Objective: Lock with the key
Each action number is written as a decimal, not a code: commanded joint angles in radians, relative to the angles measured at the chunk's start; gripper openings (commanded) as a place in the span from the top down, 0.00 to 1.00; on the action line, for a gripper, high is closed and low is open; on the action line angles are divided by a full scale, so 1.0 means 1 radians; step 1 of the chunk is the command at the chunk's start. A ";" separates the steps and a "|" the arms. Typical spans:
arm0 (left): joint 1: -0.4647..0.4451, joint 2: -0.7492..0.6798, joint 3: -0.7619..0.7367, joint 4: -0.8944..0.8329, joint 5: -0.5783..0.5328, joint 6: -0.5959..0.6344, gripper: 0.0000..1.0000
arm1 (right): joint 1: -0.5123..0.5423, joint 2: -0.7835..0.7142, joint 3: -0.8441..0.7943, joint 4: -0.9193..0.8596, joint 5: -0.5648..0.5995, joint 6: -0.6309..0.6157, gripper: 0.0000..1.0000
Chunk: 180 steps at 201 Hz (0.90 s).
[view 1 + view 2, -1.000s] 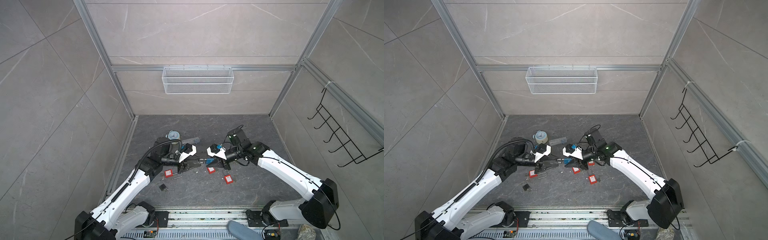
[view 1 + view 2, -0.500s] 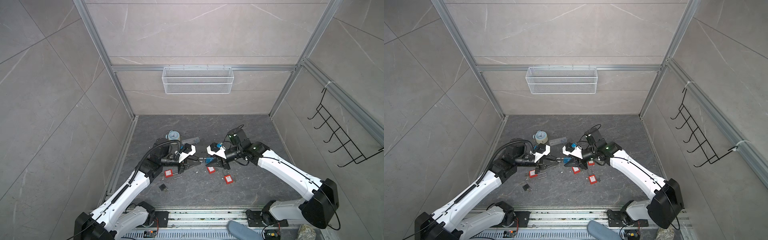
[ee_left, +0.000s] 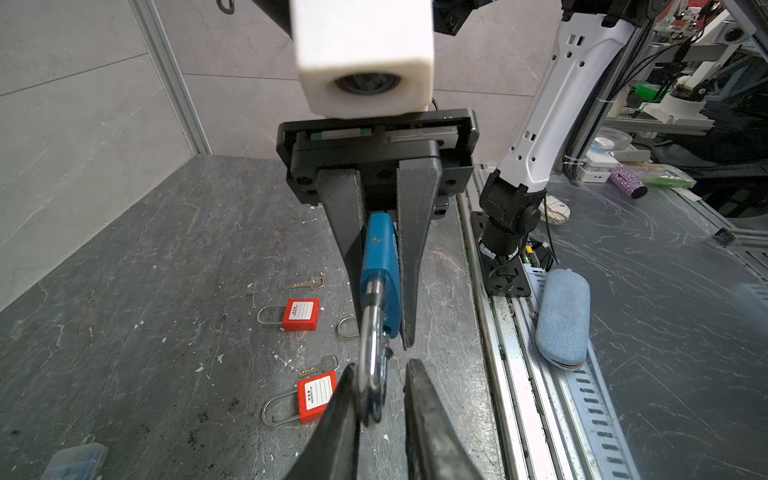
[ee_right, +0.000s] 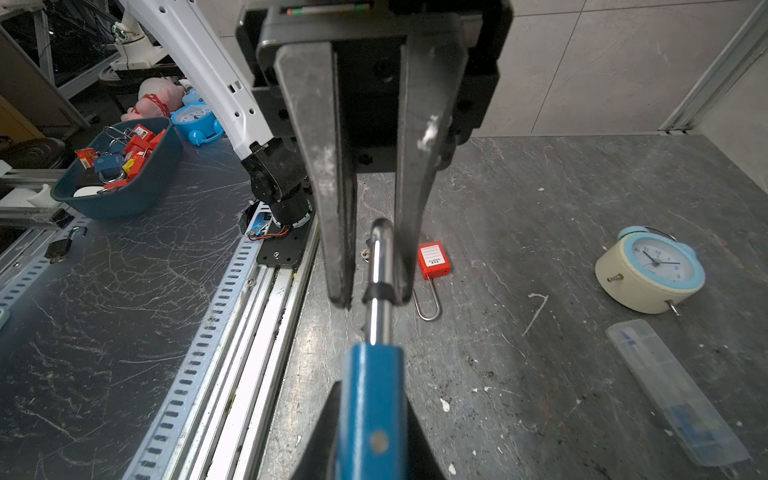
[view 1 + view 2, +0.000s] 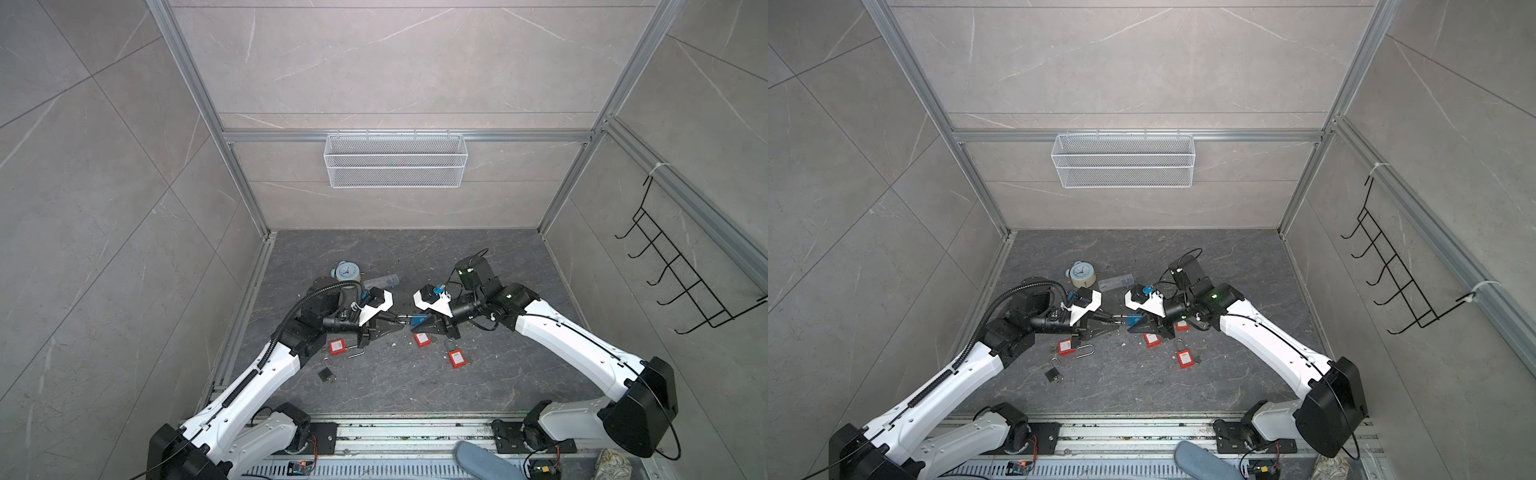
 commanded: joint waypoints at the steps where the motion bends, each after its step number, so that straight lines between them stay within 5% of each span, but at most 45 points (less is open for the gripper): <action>1: -0.010 -0.007 0.033 0.034 0.000 -0.010 0.79 | 0.003 -0.003 -0.005 0.012 -0.045 0.016 1.00; 51: -0.013 -0.031 0.037 0.028 -0.036 -0.011 0.79 | 0.004 0.004 -0.002 -0.015 -0.058 -0.019 1.00; 99: -0.013 -0.058 0.032 0.017 -0.101 -0.013 0.68 | 0.004 0.009 -0.006 -0.019 -0.058 -0.022 1.00; 180: -0.013 -0.038 0.038 0.041 -0.062 -0.035 0.78 | 0.004 0.015 -0.006 -0.017 -0.055 -0.029 1.00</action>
